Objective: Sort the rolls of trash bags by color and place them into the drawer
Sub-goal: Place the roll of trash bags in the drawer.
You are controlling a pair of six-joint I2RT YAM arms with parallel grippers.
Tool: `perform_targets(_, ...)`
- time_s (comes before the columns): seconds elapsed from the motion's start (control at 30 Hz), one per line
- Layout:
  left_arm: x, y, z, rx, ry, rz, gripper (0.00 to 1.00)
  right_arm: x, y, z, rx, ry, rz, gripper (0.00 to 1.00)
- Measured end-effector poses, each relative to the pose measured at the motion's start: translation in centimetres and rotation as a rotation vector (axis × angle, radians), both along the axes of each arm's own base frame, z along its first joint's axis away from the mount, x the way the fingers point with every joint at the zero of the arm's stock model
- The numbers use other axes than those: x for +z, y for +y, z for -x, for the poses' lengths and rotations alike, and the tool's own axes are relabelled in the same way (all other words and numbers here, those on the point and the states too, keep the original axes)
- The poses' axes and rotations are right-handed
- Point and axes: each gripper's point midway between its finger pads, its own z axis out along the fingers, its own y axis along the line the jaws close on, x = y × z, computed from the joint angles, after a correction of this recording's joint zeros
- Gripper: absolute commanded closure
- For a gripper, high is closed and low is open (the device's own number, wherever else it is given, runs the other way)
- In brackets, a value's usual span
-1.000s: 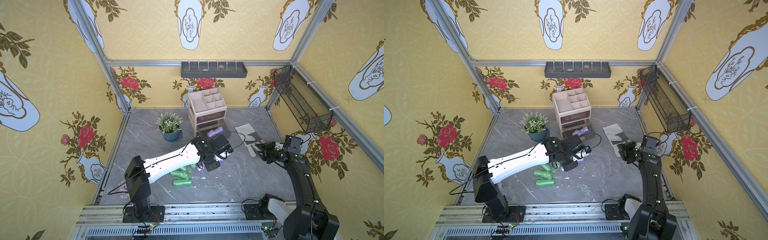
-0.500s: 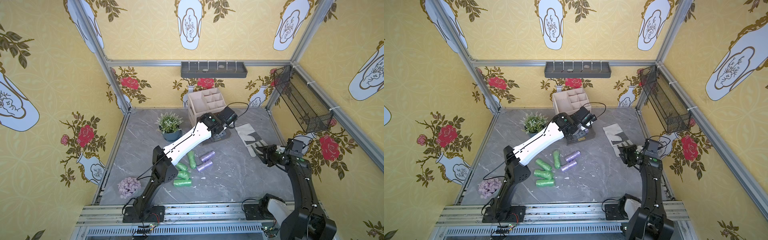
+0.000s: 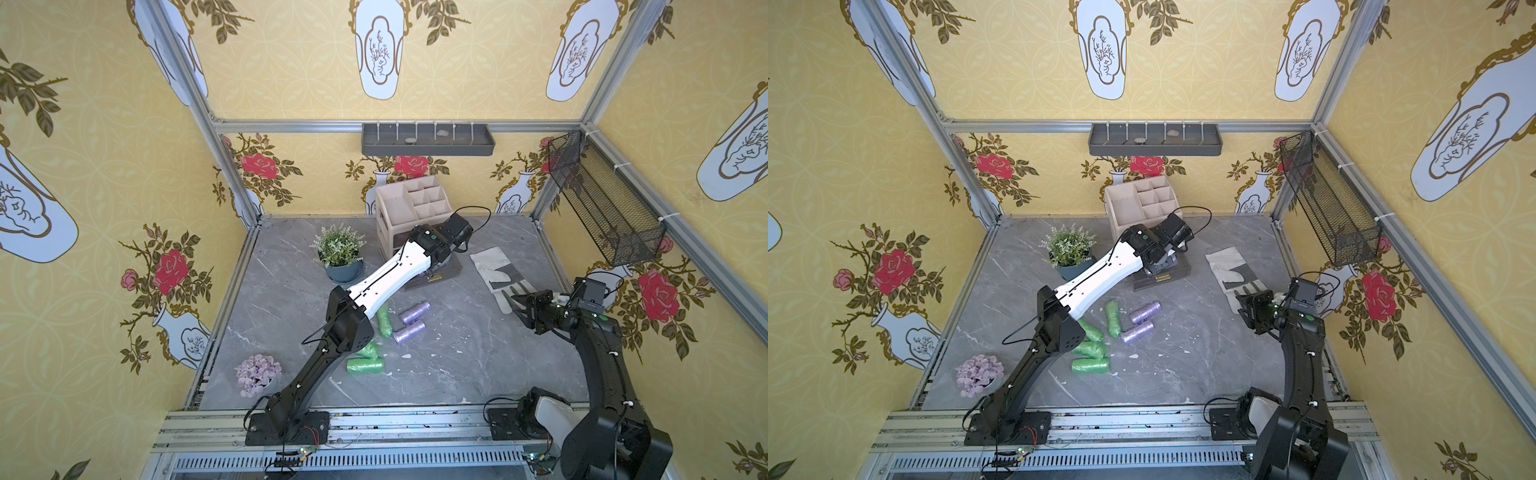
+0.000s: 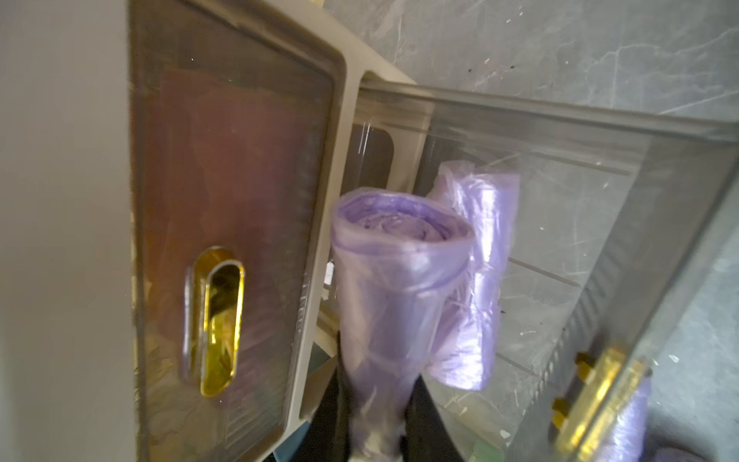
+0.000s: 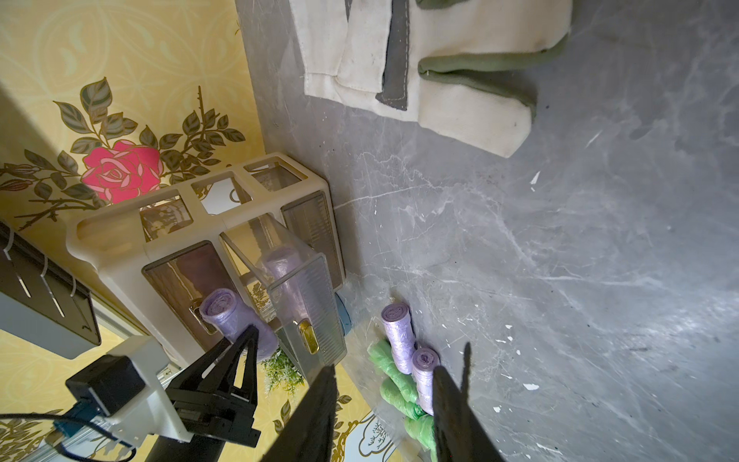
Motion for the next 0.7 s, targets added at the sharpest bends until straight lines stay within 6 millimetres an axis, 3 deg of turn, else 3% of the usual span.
perform_targets(0.47, -1.2, -2.3, -1.8, -0.010, -0.027, 0.083, 0.78, -0.4, -0.3, -0.1, -0.003, 0.013, -0.005, 0.59)
perform_targets(0.7, -2.5, -1.9, -2.9, 0.001, -0.023, 0.071, 0.76, -0.5, -0.4, -0.1, -0.002, 0.011, -0.006, 0.59)
